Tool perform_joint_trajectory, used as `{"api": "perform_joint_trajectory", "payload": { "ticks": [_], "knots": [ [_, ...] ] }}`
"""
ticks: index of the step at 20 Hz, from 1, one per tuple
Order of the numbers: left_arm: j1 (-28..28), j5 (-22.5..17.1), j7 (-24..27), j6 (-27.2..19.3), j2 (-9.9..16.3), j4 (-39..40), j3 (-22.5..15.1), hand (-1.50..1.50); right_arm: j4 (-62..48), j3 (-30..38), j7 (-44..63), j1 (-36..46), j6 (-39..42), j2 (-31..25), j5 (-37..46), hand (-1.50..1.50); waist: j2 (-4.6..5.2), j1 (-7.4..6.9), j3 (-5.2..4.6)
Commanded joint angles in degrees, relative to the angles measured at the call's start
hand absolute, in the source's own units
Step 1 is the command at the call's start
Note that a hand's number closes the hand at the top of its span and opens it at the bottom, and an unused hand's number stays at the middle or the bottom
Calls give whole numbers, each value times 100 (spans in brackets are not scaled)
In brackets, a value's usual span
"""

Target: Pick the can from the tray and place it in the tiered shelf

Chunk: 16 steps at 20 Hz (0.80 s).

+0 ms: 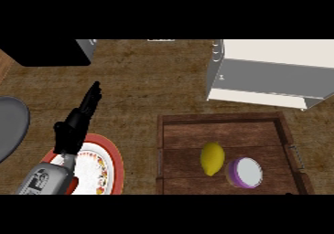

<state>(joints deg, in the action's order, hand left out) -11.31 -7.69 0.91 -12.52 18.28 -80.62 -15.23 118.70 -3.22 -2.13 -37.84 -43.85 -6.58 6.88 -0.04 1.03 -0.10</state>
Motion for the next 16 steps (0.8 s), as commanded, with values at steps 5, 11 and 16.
{"api": "perform_joint_trajectory", "payload": {
  "ticks": [5, 11, 16],
  "knots": [
    [-8, 43, 53, 215, -12, -18, -33, 0, 1784, -609, 2612, -916, 554, -940, 1650, -150, 62, -207, -23],
    [-290, 172, -226, 151, -64, -9, -82, 0, 2312, -866, 4158, -1156, 1693, -1720, 2417, -150, 94, -283, -29],
    [-320, 231, -239, 93, -264, -134, -233, 0, 2453, -810, 5479, -916, 2279, -2402, 2690, -150, 122, -393, -44]
  ]
}}
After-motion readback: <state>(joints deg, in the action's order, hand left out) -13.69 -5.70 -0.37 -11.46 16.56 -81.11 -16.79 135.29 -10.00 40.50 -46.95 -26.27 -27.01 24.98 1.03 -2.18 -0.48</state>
